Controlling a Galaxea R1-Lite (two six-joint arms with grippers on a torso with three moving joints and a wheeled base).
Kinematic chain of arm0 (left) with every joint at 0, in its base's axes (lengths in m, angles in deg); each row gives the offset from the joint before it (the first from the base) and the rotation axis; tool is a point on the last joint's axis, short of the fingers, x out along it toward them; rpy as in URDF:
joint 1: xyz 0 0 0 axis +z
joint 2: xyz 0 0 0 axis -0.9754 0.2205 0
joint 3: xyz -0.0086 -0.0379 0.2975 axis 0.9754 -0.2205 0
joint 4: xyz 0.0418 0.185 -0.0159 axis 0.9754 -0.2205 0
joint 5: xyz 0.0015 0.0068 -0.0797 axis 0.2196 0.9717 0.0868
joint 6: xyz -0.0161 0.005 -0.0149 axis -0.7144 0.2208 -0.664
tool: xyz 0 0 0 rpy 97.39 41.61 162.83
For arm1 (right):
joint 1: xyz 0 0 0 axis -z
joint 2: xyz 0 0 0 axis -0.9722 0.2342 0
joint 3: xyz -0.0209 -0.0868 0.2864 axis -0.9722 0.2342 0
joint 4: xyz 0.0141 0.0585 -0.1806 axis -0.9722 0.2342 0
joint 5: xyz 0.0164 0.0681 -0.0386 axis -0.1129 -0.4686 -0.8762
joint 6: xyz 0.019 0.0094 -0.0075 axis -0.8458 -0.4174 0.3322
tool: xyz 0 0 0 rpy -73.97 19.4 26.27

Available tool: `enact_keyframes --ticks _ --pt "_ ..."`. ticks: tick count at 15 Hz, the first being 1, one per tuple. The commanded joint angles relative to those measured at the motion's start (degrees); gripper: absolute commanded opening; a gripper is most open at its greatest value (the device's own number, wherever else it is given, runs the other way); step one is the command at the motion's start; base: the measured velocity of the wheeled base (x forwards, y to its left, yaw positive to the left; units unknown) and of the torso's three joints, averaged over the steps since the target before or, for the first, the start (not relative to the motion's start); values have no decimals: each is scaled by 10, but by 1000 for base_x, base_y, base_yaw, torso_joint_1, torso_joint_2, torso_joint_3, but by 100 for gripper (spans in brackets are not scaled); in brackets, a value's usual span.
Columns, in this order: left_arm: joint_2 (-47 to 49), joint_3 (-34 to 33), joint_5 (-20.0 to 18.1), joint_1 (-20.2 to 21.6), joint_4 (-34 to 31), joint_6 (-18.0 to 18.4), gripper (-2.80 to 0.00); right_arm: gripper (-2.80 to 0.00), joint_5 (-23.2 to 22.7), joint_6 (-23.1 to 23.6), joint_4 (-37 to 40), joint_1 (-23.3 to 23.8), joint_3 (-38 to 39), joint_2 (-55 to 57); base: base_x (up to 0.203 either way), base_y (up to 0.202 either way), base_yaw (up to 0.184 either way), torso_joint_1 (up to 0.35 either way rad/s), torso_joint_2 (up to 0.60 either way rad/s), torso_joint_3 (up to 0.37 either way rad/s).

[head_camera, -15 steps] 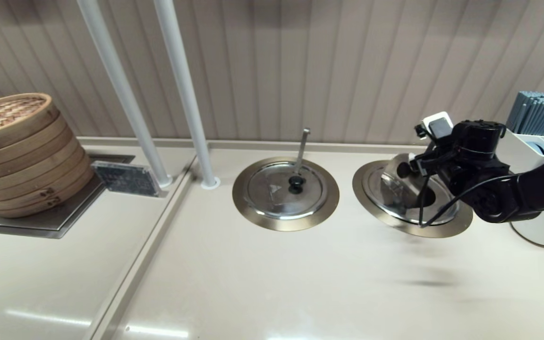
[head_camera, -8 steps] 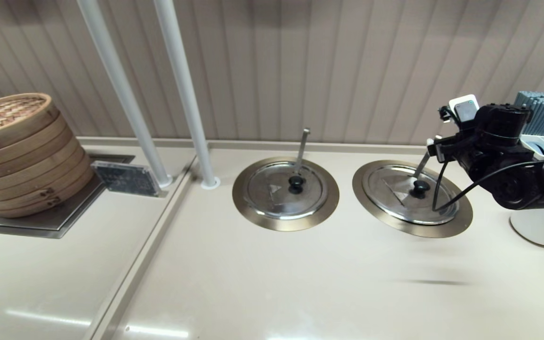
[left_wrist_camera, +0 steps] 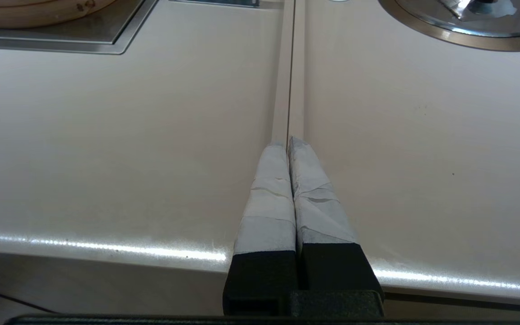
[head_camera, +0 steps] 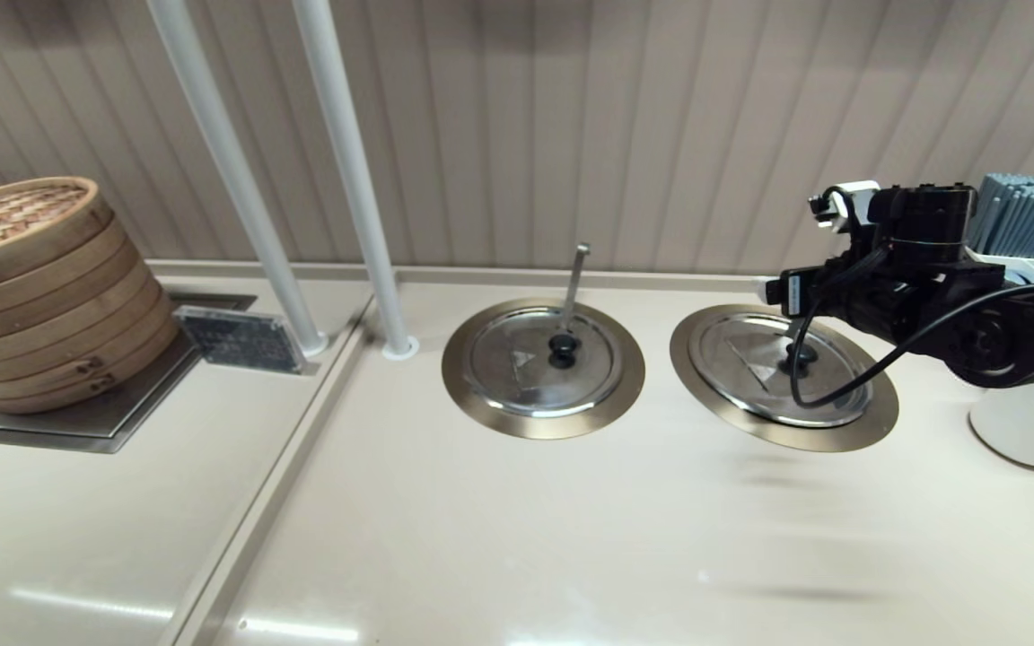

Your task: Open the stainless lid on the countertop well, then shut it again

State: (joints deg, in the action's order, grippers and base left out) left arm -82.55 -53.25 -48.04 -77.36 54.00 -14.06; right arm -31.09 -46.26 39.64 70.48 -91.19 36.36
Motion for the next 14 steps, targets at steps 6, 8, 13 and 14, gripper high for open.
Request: enact_keyframes --ticks 6,8,13,14 --pt "0 0 0 0 0 0 -280 0 -25 -1 3 34 -23 31 0 0 0 0 0 0" --pt "0 0 0 0 0 0 -280 0 -37 -2 19 41 -25 36 0 0 0 0 0 0" --pt "0 0 0 0 0 0 -280 -280 -67 -26 36 36 -16 7 0 0 0 0 0 0" --pt "0 0 0 0 0 0 -280 -280 -76 -31 57 36 -15 -13 0 0 0 0 0 0"
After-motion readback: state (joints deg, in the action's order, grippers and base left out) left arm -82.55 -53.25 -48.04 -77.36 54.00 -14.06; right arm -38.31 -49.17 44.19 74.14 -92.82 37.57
